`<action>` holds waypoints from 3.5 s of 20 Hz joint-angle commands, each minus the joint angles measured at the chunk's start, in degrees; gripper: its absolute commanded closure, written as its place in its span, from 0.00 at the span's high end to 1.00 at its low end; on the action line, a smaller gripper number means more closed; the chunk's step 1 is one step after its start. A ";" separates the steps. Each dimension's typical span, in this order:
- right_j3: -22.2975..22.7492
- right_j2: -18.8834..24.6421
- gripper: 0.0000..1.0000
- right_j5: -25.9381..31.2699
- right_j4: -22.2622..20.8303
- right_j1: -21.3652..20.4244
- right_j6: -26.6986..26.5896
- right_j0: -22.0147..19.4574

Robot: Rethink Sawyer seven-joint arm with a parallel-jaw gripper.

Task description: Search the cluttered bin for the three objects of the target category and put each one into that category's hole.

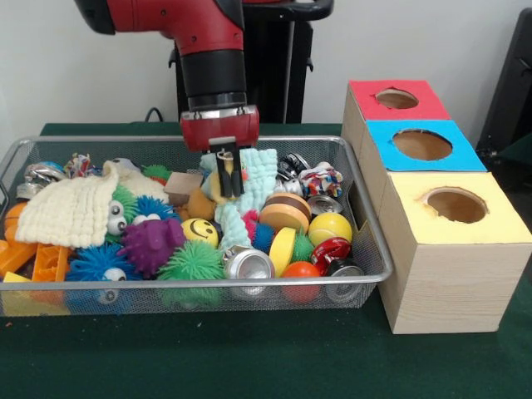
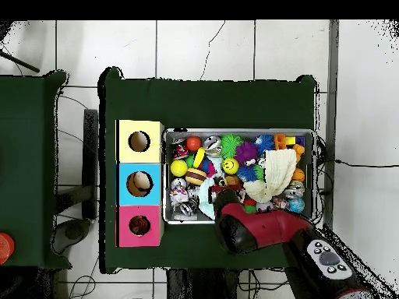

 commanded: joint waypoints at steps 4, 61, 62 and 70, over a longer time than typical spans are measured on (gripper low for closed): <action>11.87 5.35 0.00 16.48 10.17 -13.53 5.64 0.24; 11.05 4.02 0.00 12.08 15.14 -10.53 5.73 4.24; 10.51 4.36 0.00 12.14 15.01 -10.08 5.41 3.86; 5.05 5.37 0.00 10.69 11.60 -3.91 1.96 1.21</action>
